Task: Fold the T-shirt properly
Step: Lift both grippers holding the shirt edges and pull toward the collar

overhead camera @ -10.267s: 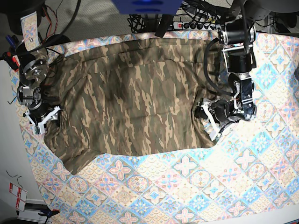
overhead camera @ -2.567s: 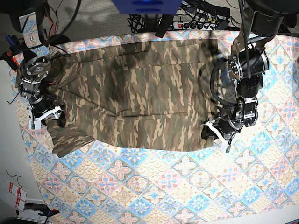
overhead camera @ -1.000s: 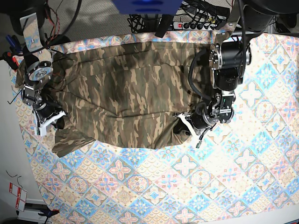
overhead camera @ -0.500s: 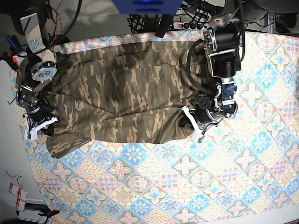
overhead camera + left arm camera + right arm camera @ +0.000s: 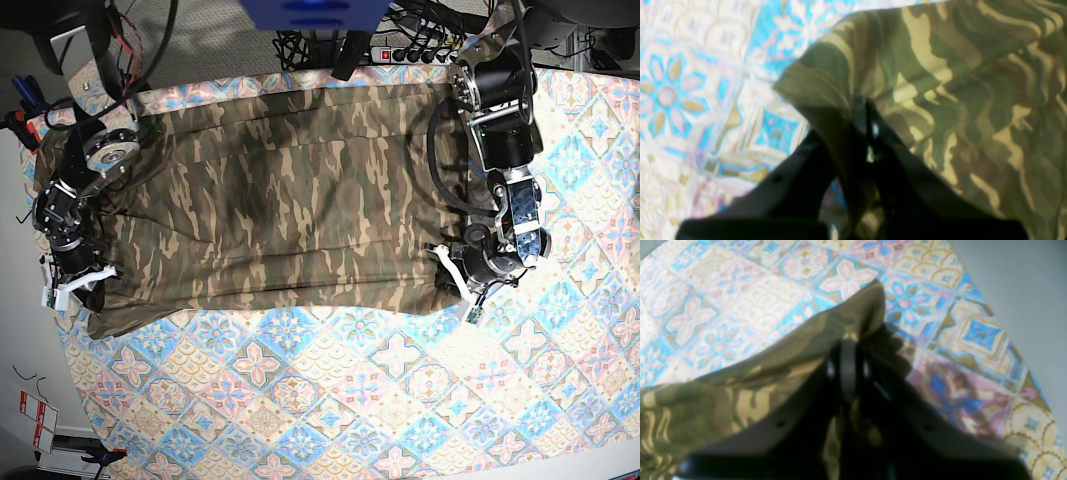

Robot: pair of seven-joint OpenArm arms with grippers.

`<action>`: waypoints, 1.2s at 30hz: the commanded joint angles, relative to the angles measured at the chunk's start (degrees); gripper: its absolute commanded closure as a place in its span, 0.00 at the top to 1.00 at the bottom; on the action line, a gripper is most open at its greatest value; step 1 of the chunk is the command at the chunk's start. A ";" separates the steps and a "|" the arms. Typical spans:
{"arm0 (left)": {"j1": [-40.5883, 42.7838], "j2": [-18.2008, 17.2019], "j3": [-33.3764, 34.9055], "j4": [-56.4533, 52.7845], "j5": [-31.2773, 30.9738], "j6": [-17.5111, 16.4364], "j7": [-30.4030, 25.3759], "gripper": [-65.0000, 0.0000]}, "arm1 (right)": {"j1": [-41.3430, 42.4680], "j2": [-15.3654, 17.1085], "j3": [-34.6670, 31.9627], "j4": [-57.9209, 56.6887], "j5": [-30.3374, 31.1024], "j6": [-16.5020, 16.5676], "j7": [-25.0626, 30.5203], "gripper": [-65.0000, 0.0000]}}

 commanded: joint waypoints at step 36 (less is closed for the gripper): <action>23.16 -0.40 -0.19 37.71 0.40 0.58 3.98 0.00 | -24.22 -7.54 0.19 37.71 13.42 -0.47 6.71 0.01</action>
